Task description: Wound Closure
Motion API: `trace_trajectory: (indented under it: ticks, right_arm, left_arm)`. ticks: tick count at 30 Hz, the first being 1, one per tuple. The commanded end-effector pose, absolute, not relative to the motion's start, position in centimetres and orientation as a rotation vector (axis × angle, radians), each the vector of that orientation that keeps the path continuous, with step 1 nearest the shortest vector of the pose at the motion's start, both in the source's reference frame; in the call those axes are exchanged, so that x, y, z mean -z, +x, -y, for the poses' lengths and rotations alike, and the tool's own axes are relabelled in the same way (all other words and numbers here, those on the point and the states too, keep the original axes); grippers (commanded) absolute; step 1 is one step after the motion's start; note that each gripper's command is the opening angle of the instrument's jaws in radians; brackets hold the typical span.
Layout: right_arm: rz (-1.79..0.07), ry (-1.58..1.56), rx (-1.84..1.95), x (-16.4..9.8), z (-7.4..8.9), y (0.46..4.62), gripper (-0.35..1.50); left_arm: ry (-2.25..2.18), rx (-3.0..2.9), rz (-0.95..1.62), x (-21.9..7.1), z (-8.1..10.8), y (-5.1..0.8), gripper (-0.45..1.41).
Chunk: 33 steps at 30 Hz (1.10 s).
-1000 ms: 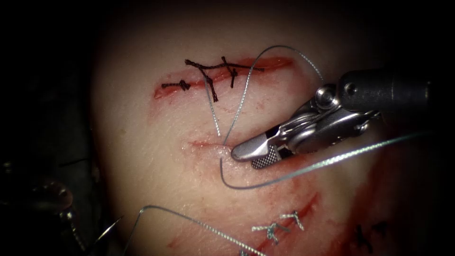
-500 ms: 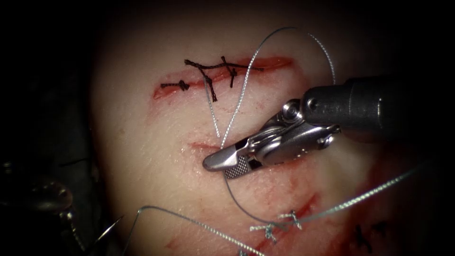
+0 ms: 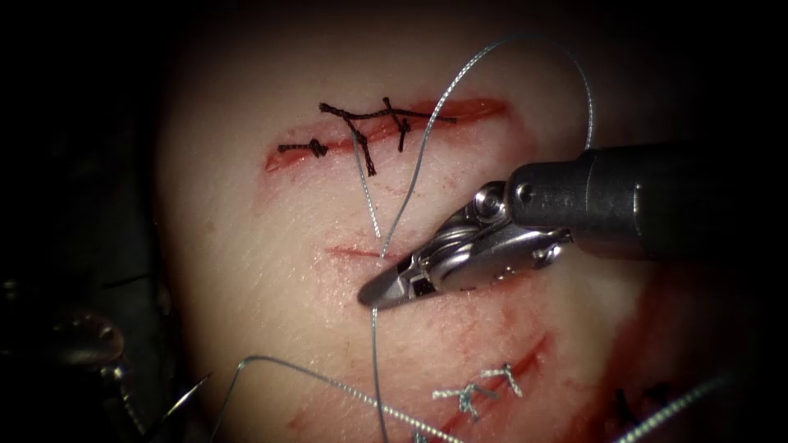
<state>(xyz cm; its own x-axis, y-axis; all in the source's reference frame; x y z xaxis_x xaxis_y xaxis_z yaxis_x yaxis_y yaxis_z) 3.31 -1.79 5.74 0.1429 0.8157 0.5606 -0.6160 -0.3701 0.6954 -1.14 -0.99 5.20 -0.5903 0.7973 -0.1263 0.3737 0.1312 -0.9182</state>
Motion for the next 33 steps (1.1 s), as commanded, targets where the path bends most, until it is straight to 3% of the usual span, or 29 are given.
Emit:
trace_trajectory:
  ticks: [1,8,21,33]
  right_arm:
    - [-0.231,1.190,-1.497,-5.7,1.8,3.30,-0.35]
    - [-0.240,1.159,-1.440,-5.4,1.7,2.78,-0.35]
    - [-0.275,0.998,-1.483,-5.3,1.7,1.00,-0.35]
    - [-0.269,0.896,-1.562,-5.3,1.7,-0.28,-0.35]
  left_arm:
    - [-1.127,-1.452,2.021,-5.3,1.0,-1.19,-0.45]
    - [-1.127,-1.451,2.021,-5.2,1.0,-1.18,-0.45]
    - [-1.127,-1.450,2.021,-5.2,1.0,-1.19,-0.45]
    - [-1.127,-1.451,2.021,-5.2,1.0,-1.19,-0.45]
